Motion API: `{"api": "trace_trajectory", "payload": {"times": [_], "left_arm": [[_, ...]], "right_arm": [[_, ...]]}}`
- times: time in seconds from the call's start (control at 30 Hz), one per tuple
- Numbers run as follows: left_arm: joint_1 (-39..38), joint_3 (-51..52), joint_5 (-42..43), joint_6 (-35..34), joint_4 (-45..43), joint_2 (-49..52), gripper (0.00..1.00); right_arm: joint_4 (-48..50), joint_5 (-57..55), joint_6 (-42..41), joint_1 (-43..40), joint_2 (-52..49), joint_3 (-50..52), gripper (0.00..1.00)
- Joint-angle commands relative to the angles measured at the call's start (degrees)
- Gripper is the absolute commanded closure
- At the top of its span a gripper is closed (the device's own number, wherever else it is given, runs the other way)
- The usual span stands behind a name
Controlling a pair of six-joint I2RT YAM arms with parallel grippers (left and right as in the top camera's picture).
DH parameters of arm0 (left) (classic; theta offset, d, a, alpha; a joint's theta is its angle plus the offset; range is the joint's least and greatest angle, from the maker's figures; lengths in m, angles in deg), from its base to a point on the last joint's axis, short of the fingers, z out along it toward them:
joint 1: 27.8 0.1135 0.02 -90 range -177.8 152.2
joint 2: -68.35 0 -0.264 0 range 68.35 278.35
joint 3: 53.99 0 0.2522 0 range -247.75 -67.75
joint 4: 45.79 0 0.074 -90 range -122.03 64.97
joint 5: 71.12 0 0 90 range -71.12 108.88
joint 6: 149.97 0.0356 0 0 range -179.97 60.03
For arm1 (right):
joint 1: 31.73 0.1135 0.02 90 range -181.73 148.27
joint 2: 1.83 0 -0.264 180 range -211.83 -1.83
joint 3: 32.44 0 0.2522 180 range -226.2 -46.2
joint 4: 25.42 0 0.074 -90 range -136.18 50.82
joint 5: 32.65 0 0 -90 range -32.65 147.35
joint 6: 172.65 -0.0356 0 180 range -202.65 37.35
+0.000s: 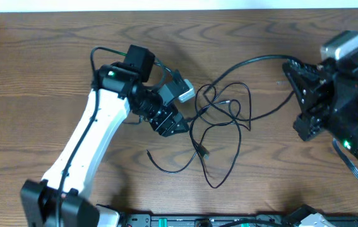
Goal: Untangle cables
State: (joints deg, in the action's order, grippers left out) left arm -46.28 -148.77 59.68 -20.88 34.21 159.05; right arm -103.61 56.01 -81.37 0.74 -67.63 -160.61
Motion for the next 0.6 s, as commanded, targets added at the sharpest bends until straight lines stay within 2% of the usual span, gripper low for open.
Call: {"api": "trace_trajectory", "payload": {"times": [0.0, 0.23, 0.43, 0.57], "left_arm": [[0.13, -0.31, 4.50, 1.16, -1.20, 2.51, 0.29], [0.07, -0.31, 9.97, 0.04, -8.39, 4.37, 0.27], [-1.03, 0.15, 7.45, -1.05, -14.60, 5.29, 0.24], [-3.32, 0.15, 2.80, -3.61, -17.18, 7.45, 0.25]], "right_arm": [[-1.31, -0.63, 0.07, -0.22, 0.31, -0.39, 0.99], [-3.82, 0.07, 0.04, -0.22, 0.35, -0.39, 0.99], [-4.42, 0.90, 0.04, -0.22, 0.35, -0.39, 0.99], [-4.76, 0.90, 0.04, -0.22, 0.35, -0.39, 0.99]]}}
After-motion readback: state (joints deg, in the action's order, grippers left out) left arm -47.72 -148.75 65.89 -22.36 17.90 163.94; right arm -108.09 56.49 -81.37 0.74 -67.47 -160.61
